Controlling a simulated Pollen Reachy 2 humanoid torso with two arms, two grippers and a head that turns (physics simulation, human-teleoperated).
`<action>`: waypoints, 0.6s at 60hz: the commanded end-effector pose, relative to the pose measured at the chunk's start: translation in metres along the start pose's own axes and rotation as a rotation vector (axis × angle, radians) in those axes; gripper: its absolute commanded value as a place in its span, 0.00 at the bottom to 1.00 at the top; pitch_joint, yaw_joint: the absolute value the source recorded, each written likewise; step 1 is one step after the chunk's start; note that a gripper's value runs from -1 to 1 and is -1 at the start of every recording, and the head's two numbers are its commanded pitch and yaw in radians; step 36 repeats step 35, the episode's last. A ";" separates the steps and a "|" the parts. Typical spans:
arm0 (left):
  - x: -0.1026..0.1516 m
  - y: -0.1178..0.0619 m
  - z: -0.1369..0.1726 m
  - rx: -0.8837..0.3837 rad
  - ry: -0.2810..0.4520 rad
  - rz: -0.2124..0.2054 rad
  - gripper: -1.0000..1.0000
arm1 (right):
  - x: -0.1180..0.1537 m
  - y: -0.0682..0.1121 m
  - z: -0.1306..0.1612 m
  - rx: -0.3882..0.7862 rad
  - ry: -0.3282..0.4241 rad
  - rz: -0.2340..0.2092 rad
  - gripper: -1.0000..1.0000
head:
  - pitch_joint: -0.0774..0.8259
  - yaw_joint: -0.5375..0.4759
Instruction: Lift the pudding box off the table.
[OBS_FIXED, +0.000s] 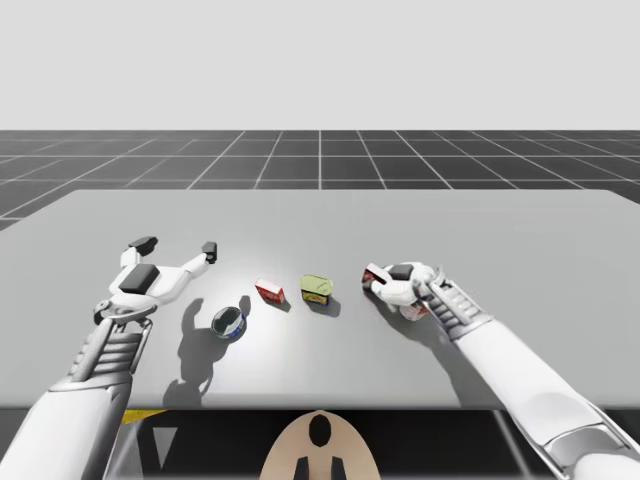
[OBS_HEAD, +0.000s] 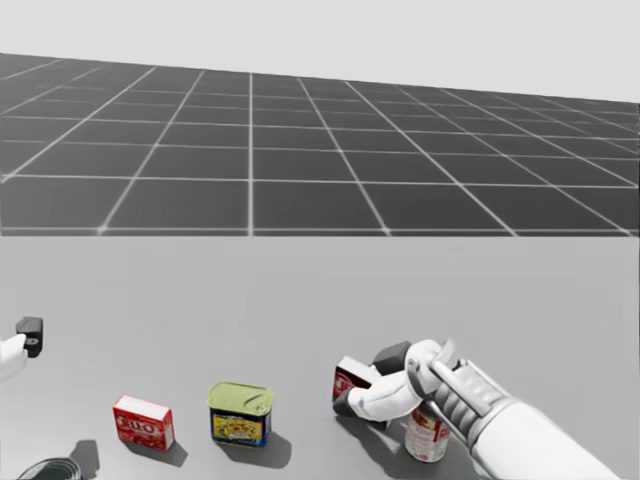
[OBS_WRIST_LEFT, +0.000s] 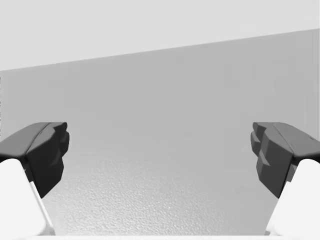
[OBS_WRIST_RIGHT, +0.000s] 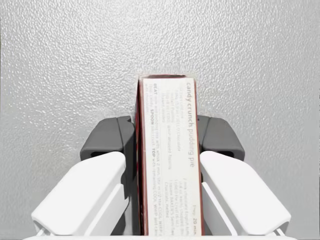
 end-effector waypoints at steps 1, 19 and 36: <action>0.001 0.001 0.001 0.006 -0.002 0.002 0.00 | 0.006 -0.004 0.014 0.032 0.004 0.034 1.00 | 0.42 0.38; 0.003 0.002 0.001 0.017 -0.007 0.001 0.00 | 0.056 -0.012 0.085 -0.039 -0.212 0.028 1.00 | 0.41 0.37; 0.002 0.001 0.000 0.019 0.005 -0.014 0.00 | 0.098 0.015 0.183 -0.167 -0.610 0.079 1.00 | 0.40 0.37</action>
